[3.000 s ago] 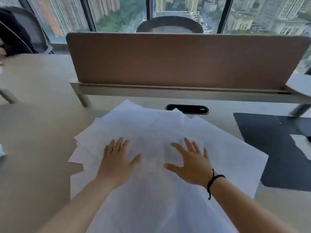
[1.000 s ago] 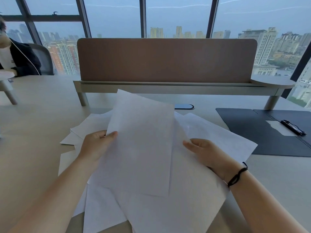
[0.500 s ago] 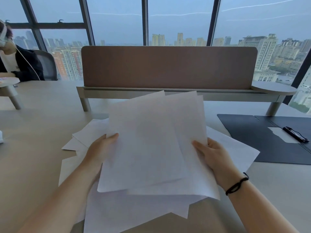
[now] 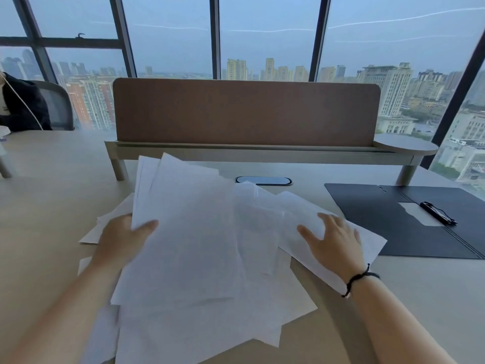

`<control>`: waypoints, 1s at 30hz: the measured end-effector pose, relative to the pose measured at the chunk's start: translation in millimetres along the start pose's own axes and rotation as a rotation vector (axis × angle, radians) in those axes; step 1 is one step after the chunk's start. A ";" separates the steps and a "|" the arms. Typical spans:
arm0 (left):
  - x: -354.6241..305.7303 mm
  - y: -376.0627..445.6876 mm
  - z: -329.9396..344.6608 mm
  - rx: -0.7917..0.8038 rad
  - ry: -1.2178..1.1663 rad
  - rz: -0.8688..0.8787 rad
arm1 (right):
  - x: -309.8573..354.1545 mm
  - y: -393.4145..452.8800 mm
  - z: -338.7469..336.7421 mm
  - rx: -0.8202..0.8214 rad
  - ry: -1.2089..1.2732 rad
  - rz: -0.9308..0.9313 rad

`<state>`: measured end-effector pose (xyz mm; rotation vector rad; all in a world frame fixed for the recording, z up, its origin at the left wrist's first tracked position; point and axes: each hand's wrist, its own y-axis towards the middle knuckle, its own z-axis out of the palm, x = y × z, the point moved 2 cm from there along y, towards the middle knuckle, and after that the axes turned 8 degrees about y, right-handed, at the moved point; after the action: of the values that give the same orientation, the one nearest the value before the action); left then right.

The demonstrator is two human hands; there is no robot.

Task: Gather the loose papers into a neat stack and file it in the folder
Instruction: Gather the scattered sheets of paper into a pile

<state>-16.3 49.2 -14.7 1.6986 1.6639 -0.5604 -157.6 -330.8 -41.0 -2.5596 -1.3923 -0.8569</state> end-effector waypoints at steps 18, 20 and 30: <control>35.6 -4.9 -8.9 0.218 0.373 0.000 | 4.7 -27.9 -3.7 0.106 -0.173 0.202; 33.8 -5.6 -4.0 0.250 0.369 0.026 | 14.0 -29.0 -1.0 0.118 -0.147 0.181; 4.3 -33.1 14.5 0.427 0.070 0.285 | -2.9 -14.1 -21.5 0.144 0.705 0.345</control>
<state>-46.3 39.8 -33.2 2.2391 1.3764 -0.7621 -179.2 -332.3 -26.9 -1.9853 -0.7452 -1.3396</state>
